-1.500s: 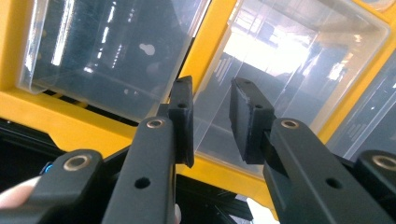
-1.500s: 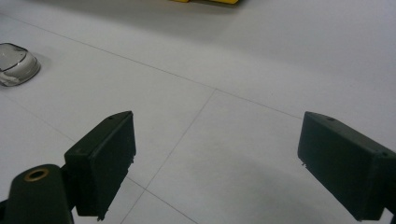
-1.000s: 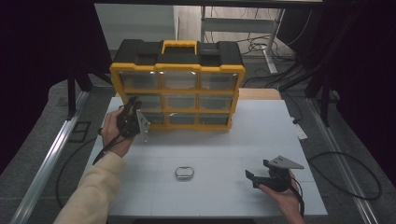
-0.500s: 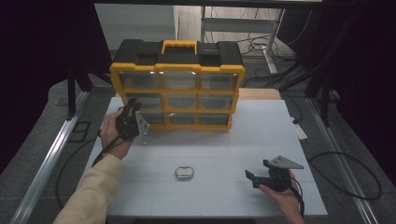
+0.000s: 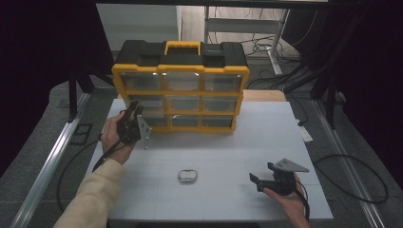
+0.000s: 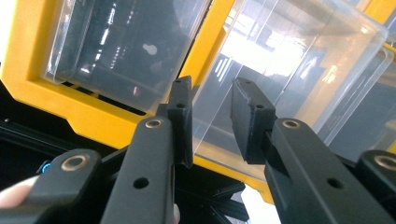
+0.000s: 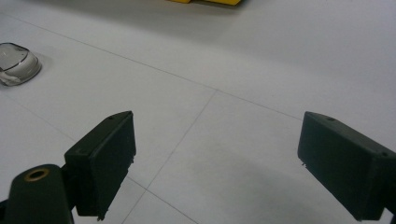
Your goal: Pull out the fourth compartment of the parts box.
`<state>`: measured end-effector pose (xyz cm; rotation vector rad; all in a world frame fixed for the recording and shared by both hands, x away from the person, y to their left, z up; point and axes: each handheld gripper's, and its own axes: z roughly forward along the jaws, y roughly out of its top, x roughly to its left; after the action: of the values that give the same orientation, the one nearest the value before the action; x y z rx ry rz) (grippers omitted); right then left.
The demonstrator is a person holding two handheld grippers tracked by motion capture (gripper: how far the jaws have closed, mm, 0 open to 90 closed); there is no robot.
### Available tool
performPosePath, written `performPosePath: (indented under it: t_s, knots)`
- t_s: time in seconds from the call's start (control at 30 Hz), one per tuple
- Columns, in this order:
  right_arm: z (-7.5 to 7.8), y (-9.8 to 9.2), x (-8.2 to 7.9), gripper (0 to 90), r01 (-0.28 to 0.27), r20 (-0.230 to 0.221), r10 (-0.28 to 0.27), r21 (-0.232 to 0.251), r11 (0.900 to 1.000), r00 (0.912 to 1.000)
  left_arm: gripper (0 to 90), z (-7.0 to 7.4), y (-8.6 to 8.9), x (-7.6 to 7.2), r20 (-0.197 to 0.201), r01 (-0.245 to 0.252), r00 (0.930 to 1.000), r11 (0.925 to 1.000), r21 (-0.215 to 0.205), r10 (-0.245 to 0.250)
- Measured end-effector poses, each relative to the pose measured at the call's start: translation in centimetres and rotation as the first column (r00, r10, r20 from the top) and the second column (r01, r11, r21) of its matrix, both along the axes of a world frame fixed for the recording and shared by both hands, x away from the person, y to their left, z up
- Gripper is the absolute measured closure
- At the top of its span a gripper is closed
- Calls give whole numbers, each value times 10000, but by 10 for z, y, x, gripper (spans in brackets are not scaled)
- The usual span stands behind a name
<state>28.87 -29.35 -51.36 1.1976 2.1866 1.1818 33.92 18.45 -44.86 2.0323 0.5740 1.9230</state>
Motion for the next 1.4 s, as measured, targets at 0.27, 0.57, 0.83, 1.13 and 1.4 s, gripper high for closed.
performPosePath:
  t_s: [0.27,0.57,0.83,1.13,1.4]
  knots:
    - [0,0,0,120,7,-3,-7,-7,10000,10000,690,0,0,-3,30,43,10000,10000,-9,-43]
    - [0,0,0,120,7,16,-7,-6,10000,10000,685,0,1,-7,-2,102,9999,9999,-7,-102]
    - [0,0,0,120,-1,22,1,-23,10000,10000,681,0,1,-9,-20,129,9999,9999,-37,-129]
    - [0,0,0,120,7,21,-7,-29,10000,10000,680,-1,1,-11,-32,155,9999,9999,-40,-155]
    - [0,0,0,120,17,27,-17,-25,10000,10000,680,-2,1,-13,-9,159,9999,9999,-67,-159]
